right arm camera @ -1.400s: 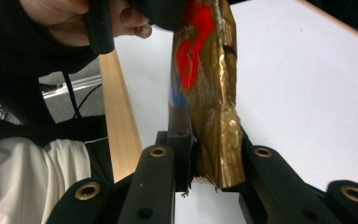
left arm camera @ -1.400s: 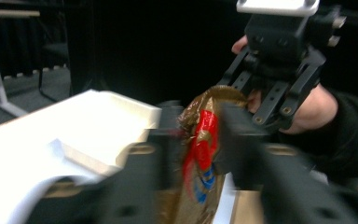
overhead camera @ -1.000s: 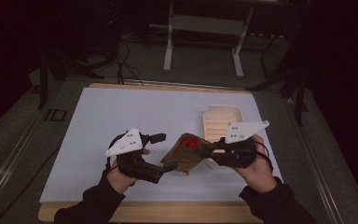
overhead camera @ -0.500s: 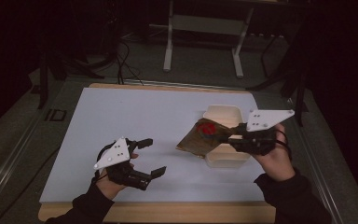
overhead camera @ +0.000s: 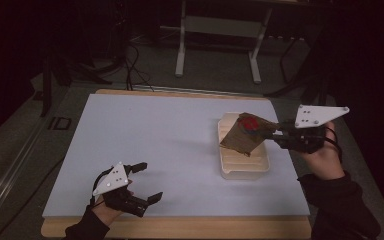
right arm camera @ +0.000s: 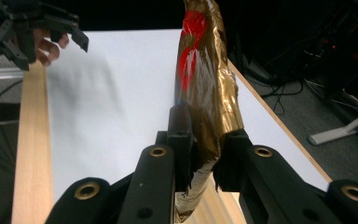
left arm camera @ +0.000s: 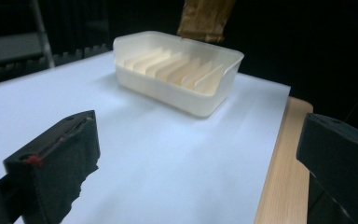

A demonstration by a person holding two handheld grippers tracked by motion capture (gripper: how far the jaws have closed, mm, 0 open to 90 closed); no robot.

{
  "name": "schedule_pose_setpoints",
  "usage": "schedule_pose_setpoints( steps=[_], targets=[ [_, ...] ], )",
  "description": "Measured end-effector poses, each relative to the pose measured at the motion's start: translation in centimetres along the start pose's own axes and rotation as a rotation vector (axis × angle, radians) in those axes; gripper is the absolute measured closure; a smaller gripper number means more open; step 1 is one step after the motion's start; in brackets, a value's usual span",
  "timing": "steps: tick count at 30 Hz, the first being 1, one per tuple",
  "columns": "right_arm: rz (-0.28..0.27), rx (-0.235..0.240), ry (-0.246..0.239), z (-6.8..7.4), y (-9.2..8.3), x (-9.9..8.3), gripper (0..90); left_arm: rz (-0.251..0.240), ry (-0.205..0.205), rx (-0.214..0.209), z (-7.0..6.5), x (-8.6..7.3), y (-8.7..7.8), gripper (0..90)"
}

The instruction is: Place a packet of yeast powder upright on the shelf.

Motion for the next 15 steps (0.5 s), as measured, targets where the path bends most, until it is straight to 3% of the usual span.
schedule_pose_setpoints(
  steps=[5,15],
  targets=[
    [0.071,-0.02,0.01,-1.1,0.2,-1.5,79.5,-0.022,-0.021,-0.006,0.3,0.0,-0.1,0.1],
    [0.179,0.028,0.012,-1.0,1.8,-3.9,79.5,-0.025,-0.052,0.014,1.1,-0.5,-0.4,0.1]
  ],
)
Point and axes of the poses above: each handheld gripper's, and its own axes: y roughly forward along the jaws, x roughly out of its top, z roughly to its left, the point moved 10 cm from there along y, roughly forward along the jaws, and after that the axes turned 7 degrees about y, right-handed, at the moved point
